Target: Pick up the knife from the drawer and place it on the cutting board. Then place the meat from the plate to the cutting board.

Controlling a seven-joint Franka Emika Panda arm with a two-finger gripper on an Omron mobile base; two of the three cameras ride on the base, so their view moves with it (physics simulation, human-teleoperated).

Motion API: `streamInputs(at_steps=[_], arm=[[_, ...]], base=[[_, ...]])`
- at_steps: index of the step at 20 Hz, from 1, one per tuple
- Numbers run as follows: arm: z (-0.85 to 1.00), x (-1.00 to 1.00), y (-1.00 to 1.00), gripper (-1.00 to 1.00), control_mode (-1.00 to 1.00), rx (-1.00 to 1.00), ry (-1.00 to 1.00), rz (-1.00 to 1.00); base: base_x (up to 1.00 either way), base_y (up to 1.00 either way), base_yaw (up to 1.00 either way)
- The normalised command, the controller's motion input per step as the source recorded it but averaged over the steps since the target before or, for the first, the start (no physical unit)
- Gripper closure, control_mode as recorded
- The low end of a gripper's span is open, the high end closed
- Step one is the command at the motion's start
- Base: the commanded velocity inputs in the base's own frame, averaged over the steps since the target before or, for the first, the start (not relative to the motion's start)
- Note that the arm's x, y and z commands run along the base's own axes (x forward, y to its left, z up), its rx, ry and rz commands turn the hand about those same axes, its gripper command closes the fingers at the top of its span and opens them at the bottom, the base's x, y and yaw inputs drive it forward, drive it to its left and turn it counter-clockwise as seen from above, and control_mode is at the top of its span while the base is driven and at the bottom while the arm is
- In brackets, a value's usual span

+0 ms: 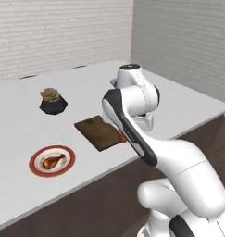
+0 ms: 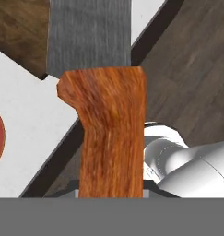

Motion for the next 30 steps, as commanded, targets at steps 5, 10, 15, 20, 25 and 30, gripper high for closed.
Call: streamInputs(at_steps=[5, 10, 15, 20, 25, 30], arm=[[0.00, 0.00, 0.00, 1.00, 1.00, 0.00, 0.00, 0.00], [0.00, 0.16, 0.02, 1.00, -1.00, 0.01, 0.00, 0.06], [0.00, 0.89, -0.02, 1.00, -1.00, 0.07, 0.00, 0.29], [-0.33, 1.00, -0.20, 1.00, -1.00, 0.04, 0.05, 0.35], [-0.98, 1.00, 0.00, 1.00, -1.00, -0.04, 0.19, 0.41], [-0.83, 1.00, -0.10, 1.00, -1.00, -0.05, 0.15, 0.38]], base=[[0.45, -0.63, 0.55], [0.34, -0.06, 0.27], [0.00, 0.00, 0.00], [0.00, 0.00, 0.00], [0.00, 0.00, 0.00], [0.00, 0.00, 0.00]])
